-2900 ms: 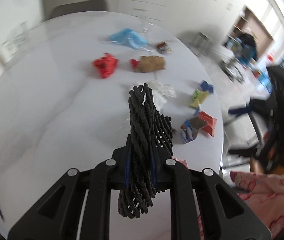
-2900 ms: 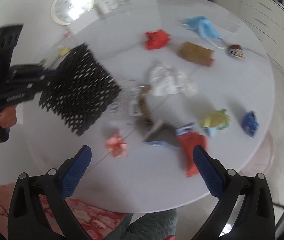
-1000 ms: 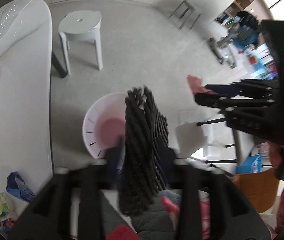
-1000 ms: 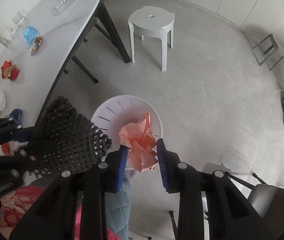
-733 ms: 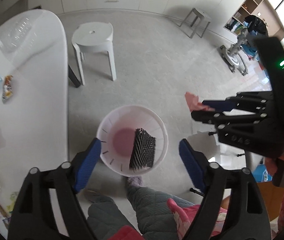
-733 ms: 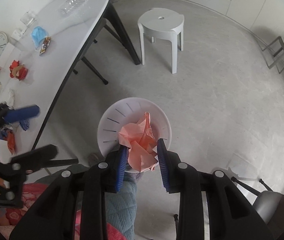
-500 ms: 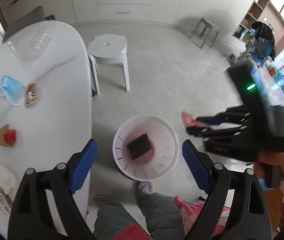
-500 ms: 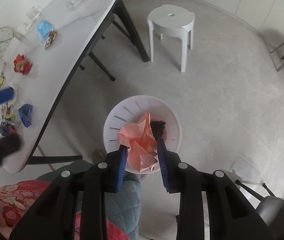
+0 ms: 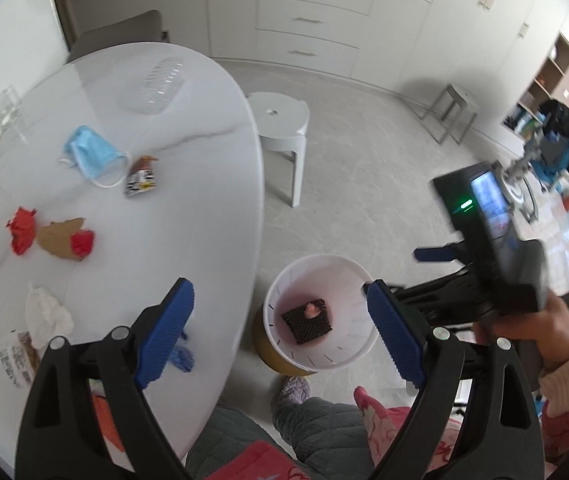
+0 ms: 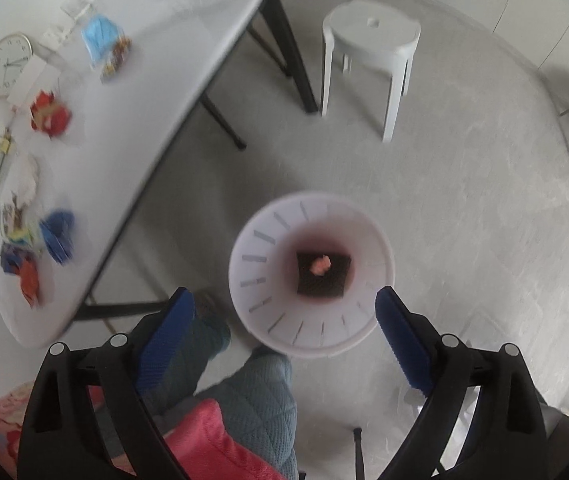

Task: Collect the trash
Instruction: 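Grasp the clear snack wrapper packet with the left tool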

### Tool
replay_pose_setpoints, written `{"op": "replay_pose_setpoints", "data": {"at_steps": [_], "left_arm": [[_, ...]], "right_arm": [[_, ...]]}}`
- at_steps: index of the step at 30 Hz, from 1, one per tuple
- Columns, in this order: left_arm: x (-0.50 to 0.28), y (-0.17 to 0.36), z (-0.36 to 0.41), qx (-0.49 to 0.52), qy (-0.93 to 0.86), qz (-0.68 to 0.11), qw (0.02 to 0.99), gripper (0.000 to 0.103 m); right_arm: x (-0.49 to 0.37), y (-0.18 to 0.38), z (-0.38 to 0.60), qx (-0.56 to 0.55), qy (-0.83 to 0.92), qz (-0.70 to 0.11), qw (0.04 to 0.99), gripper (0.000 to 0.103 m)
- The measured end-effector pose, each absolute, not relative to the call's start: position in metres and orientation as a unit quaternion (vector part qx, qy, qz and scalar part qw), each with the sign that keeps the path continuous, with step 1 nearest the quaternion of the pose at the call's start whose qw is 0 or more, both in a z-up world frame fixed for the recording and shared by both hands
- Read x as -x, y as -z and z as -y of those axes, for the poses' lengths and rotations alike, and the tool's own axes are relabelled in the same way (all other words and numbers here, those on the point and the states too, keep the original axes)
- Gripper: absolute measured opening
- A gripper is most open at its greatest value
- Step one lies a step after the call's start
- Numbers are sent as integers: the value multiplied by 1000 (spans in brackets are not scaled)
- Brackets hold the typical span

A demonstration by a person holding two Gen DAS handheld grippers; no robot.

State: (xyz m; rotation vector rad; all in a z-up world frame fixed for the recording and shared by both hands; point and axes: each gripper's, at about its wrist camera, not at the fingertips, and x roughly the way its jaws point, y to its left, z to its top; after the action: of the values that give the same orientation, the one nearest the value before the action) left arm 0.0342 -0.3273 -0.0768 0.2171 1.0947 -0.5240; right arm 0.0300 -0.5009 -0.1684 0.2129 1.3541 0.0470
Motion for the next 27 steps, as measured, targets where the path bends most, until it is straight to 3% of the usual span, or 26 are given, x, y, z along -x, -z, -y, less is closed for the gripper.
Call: {"op": "replay_pose_setpoints", "data": {"at_steps": [4,7,13,20,27], "left_arm": [[-32,54,293,-83,223,-488,840,85],[-31,40,262,-67,197,-472,857,91],[-38,42,167,-64,92,-468,877,92],[-65,100,36,-30,-6,-532,846,92],[-88,164,-24,4,9,-592,806,92]], "right_arm": [[-34,114,485,-91,-34,-567,818,100],[-40,79,460,-78,-67,-533,840,100],[-64,51,377,-39,-156,-504,848,101],[-99,66,275,-4,-231,-511,828,101],[-126,88,197,32,-253,-541,801,101]]}}
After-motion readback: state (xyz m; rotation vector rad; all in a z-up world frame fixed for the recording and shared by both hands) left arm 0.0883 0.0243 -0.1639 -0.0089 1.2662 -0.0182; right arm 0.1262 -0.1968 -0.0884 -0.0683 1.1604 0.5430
